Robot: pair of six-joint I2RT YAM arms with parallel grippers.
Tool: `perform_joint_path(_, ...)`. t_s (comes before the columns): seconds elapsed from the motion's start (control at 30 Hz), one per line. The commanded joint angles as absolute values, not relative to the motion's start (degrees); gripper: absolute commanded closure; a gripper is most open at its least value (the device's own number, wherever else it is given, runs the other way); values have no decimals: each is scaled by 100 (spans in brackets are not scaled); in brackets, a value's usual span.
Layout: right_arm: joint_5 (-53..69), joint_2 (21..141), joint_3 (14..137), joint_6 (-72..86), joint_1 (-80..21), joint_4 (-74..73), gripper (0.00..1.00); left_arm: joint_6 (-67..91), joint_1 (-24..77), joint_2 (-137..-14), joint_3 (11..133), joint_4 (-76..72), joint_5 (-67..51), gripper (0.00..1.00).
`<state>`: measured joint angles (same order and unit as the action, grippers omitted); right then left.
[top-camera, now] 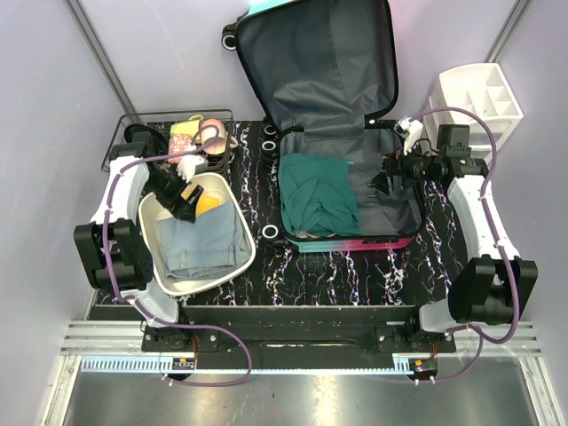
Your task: Open, take out, and arrange the luggage
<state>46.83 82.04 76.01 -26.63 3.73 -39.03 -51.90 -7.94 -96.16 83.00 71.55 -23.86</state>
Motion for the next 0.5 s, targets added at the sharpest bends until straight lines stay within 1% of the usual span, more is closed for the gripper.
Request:
perform_joint_path(0.0,4465,8550,7602,-1989,264,-3683,6,-4616,-721,-8957,9200,6707,-3435,6)
perform_joint_path(0.07,4291,8762,7707,-1715,124,-3332,6,-4073,-598,-8912,9456,6488,-3777,4)
perform_joint_path(0.13,4202,9183,7865,-1372,53,-2999,7,-3772,-248,-8921,9781,6364,-3823,4)
perform_joint_path(0.27,4227,10149,8584,-1169,35,-2585,7,-3173,403,-8938,9932,5925,-3823,4)
perform_joint_path(0.37,4552,10983,9104,-1327,26,-2268,5,-3102,825,-8991,9923,5915,-3701,5)
perform_joint_path(0.43,4780,11266,9446,-1319,26,-2014,0,-3111,1036,-8991,9862,5915,-3604,5)
perform_joint_path(0.47,4877,11537,9579,-1310,35,-1987,0,-3103,1081,-8974,9818,5915,-3543,5)
